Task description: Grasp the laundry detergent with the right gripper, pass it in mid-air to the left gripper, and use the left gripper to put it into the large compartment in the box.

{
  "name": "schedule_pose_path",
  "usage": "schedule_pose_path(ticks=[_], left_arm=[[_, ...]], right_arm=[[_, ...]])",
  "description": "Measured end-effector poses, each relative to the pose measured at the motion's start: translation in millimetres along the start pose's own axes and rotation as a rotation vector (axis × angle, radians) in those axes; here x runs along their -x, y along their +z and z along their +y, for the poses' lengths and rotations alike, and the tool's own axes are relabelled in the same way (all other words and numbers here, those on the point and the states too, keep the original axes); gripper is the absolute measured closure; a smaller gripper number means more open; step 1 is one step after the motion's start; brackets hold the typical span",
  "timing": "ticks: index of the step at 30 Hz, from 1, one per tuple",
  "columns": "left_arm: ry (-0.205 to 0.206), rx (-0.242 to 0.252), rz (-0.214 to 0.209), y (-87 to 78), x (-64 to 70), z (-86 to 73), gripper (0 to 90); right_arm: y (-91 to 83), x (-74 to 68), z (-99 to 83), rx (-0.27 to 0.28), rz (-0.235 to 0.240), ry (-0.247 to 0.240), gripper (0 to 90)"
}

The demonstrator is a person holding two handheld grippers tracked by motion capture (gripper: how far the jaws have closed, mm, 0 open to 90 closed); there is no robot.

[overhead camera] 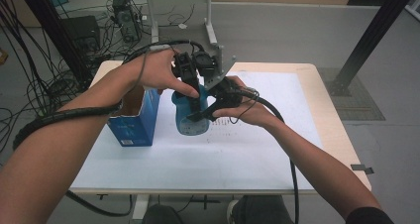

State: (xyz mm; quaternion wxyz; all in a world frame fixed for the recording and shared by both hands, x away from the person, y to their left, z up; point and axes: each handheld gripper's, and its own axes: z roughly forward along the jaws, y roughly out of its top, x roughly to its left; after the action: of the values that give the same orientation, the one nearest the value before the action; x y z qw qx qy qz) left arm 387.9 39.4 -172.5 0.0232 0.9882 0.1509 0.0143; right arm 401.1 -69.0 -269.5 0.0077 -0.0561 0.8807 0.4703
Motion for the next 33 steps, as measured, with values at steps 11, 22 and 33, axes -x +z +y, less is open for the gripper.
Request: schedule_pose_path(ticks=[11,22,33], left_arm=[[0.005,-0.005,0.004,-0.1,-0.7,0.5,35.3],[0.009,-0.007,0.011,-0.3,-0.5,2.7,35.4],[0.013,-0.011,0.019,-1.8,0.5,5.0,35.5]], right_arm=[[1.0,1.3,-0.5,0.006,0.001,0.000,42.2],[0.0,1.8,-1.6,0.014,0.001,0.007,42.1],[-1.9,1.7,-2.2,0.022,-0.005,0.008,42.0]])
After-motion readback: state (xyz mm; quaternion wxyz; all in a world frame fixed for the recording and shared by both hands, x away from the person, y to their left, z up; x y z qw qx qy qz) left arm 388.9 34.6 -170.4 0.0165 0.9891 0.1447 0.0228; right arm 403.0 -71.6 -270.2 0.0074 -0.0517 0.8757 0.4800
